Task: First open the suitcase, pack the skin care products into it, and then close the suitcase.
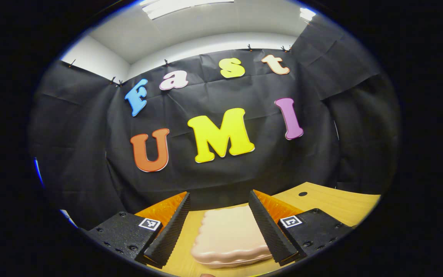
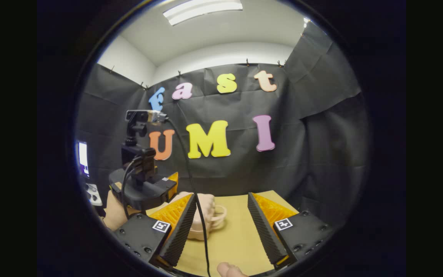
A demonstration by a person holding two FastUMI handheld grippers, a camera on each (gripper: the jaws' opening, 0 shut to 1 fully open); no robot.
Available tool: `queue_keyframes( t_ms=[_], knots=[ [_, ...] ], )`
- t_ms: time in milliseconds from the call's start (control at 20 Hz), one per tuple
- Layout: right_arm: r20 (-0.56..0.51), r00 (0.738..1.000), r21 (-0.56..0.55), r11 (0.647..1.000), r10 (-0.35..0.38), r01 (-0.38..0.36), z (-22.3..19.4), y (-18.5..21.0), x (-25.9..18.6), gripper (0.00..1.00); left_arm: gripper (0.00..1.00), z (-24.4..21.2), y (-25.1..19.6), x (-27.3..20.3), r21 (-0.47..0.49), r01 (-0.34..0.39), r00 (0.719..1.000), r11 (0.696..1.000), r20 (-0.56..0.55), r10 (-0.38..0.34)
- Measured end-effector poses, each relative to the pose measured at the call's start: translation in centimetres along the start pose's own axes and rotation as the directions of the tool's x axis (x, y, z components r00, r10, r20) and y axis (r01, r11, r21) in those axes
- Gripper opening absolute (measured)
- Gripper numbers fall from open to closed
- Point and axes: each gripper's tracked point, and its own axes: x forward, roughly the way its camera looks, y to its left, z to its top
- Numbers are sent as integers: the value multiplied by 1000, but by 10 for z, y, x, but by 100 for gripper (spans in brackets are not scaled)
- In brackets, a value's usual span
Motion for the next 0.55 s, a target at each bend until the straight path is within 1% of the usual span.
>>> queue_keyframes(
  t_ms=[150,200,350,400,450,500,550],
  knots=[
    [23,996,46,995,92,-93,18,36,-6,80,97,-21,53,-13,-33,-56,998,998,-37,55],
    [24,995,45,994,94,-95,18,39,-4,79,98,-32,67,-21,-55,-69,996,996,-62,65],
    [3,1000,-17,999,28,-28,6,31,7,80,98,-53,89,-43,-148,-90,993,985,-86,78],
    [-9,1000,-38,999,8,-8,-1,29,14,80,98,-58,92,-50,-172,-87,993,981,-91,72],
    [-18,1000,-55,998,-12,11,-7,26,19,77,98,-65,92,-56,-193,-85,993,978,-102,66],
    [-26,999,-72,997,-34,32,-12,21,26,79,100,-68,92,-63,-211,-77,993,974,-107,55],
    [-35,998,-85,995,-58,54,-18,15,31,80,98,-69,89,-67,-225,-68,993,972,-110,44]
  ],
)
